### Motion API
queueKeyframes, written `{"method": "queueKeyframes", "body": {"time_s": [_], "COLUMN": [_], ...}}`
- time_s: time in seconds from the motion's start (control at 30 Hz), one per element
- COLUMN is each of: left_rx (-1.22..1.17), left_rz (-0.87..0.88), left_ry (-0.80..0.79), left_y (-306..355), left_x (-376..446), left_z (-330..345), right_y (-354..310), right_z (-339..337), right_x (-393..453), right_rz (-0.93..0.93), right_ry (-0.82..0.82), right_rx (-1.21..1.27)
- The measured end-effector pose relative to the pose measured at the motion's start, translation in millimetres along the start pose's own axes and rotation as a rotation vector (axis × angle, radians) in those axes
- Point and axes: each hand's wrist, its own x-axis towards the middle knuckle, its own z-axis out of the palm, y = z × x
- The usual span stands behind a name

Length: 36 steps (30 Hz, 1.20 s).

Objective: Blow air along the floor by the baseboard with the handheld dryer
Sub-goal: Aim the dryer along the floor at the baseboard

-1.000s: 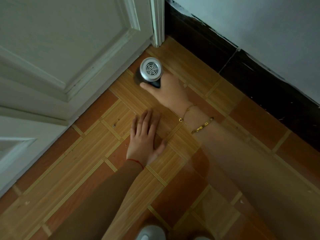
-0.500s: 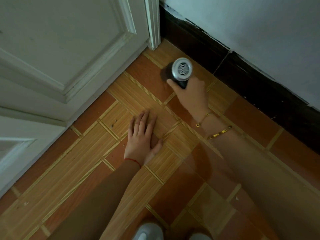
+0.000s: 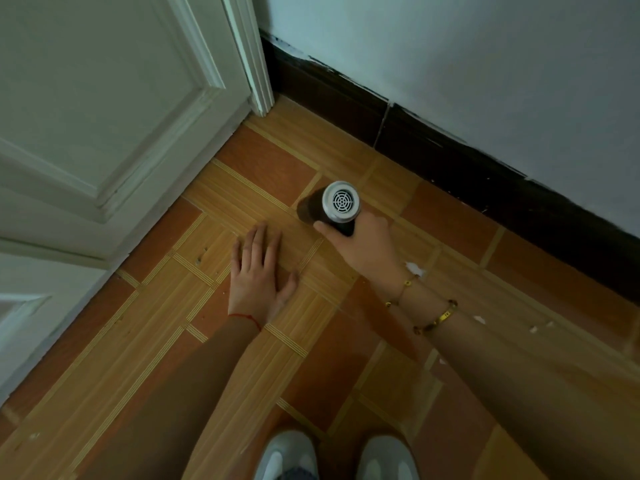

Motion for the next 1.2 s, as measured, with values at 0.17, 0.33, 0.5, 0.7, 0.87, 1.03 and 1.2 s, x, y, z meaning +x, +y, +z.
{"method": "queueKeyframes", "body": {"time_s": [0.17,0.33,0.5,0.7,0.87,1.03,1.2], "left_rx": [0.032,0.027,-0.047,-0.038,-0.022,-0.016,-0.018], "left_rz": [-0.034,0.085,0.233,0.28,0.265,0.269,0.267], "left_ry": [-0.014,-0.05,-0.059,-0.086,-0.036,-0.021,-0.006], "left_y": [10.9,33.7,68.0,96.5,97.1,95.3,94.3], "left_x": [2.8,8.1,18.0,25.7,25.9,27.8,27.1], "left_z": [-5.2,-2.4,5.1,15.3,25.5,31.6,33.5], "right_y": [17.1,34.6,45.1,57.6,71.7,78.8,80.2], "right_z": [-35.6,-70.2,-77.2,-72.7,-92.0,-113.7,-113.9], "right_x": [-2.5,-7.6,-22.7,-42.7,-37.9,-25.3,-27.6], "right_rz": [0.09,0.198,0.198,0.145,0.182,0.201,0.234], "right_ry": [0.128,0.277,0.23,0.143,0.279,0.417,0.41], "right_rx": [-0.045,-0.109,-0.102,-0.056,-0.122,-0.186,-0.168]}}
